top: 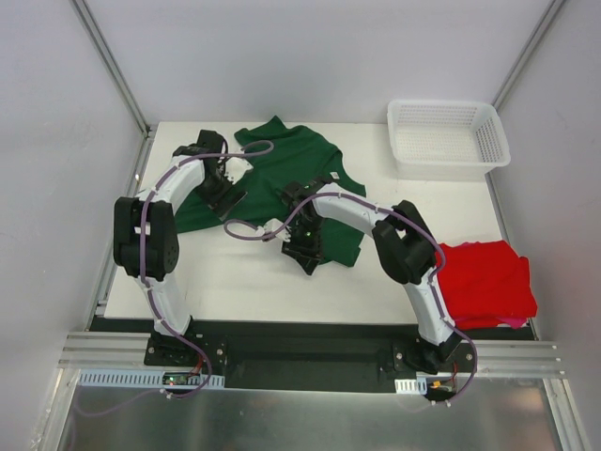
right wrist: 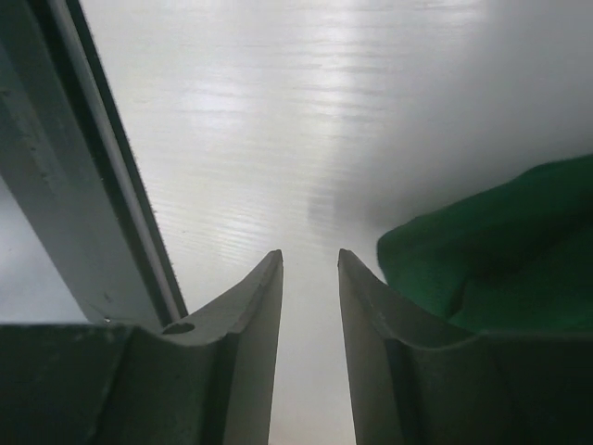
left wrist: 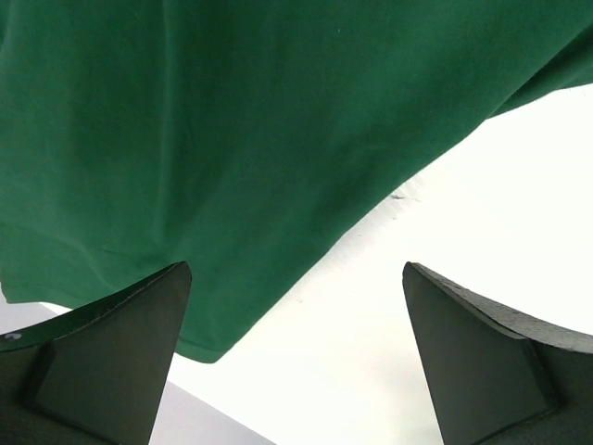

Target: Fold and stack the t-shirts

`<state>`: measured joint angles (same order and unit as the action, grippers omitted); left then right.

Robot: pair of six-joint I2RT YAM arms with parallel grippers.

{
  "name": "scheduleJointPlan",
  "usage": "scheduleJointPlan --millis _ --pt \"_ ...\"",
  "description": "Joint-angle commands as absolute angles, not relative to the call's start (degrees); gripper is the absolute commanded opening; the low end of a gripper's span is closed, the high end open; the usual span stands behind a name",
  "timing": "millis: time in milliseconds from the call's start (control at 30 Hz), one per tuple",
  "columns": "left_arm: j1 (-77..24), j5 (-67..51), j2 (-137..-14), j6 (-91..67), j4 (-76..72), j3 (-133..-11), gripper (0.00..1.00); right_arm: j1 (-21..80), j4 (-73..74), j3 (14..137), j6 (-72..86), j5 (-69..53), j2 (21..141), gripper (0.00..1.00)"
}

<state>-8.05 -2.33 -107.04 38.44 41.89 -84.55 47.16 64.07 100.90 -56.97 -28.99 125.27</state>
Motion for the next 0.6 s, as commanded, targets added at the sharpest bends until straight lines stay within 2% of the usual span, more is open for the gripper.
scheduleJointPlan --millis 0,400,567 --pt "-8.0 -1.1 -103.3 38.5 42.8 -83.7 1.0 47.5 60.0 101.1 -56.0 -25.0 125.2 0.34" --pt "-8.0 -0.9 -102.7 38.6 43.1 -83.2 0.99 47.5 57.9 102.8 -57.2 -18.8 125.9 0.34" --pt "-8.0 -0.8 -102.5 38.9 43.2 -83.1 0.99 47.6 60.9 107.7 -57.1 -19.4 126.7 0.34"
